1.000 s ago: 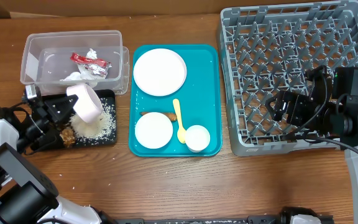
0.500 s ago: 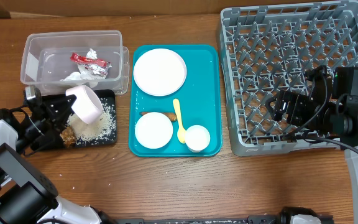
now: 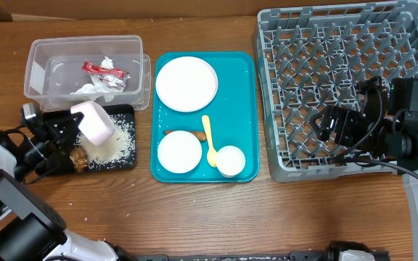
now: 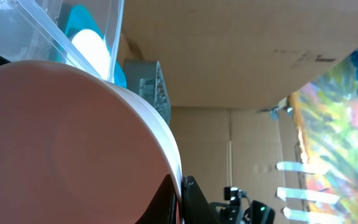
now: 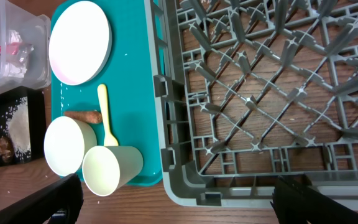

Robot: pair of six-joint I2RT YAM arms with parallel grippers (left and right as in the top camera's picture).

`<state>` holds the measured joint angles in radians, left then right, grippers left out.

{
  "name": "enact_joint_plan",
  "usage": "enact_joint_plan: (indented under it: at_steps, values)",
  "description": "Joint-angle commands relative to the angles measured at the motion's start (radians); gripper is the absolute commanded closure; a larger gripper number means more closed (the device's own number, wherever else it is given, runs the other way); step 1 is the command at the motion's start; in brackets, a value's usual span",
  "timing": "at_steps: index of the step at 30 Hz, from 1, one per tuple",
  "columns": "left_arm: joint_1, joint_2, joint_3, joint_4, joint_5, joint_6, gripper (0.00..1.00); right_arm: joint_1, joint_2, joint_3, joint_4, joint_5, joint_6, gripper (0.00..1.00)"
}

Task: Sort waste into correct bins and load items into the dishwasher
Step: 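Tip the rice bowl with the left gripper to pour rice onto the black tray, then place the emptied rice bowl back on the teal tray with the left gripper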

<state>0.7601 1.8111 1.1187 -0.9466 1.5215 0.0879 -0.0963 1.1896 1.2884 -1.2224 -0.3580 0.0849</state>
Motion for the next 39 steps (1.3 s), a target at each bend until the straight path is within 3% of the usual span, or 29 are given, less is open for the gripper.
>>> enact_joint_plan:
  at_steps: [1,8,9,14,18,23,26,39]
  values:
    - [-0.084,-0.145,0.052,-0.007,-0.110,0.045,0.96,0.002,0.000,0.007,0.011,0.009,-0.007,0.00]
    - [-0.379,-0.362,0.251,0.011,-0.508,-0.038,0.96,0.002,0.000,0.007,0.025,0.009,-0.007,0.00]
    - [-0.512,-0.393,0.292,0.047,-0.648,-0.044,0.96,0.002,0.000,0.007,0.031,0.009,-0.007,0.00]
    - [-0.906,-0.379,0.312,0.142,-1.121,-0.024,0.96,0.002,0.000,0.007,0.036,0.009,-0.007,0.00]
    - [-1.174,-0.270,0.312,0.182,-1.327,0.087,0.96,0.002,0.000,0.007,0.035,0.009,-0.007,0.00]
    - [-1.355,-0.120,0.312,0.219,-1.511,0.108,0.96,0.002,0.000,0.007,0.035,0.009,-0.007,0.00]
    - [-1.420,-0.013,0.312,0.239,-1.541,0.134,0.96,0.002,0.000,0.007,0.035,0.009,-0.007,0.00]
    - [-1.441,0.158,0.312,0.284,-1.539,0.137,0.95,0.002,0.000,0.007,0.039,0.009,-0.007,0.00]
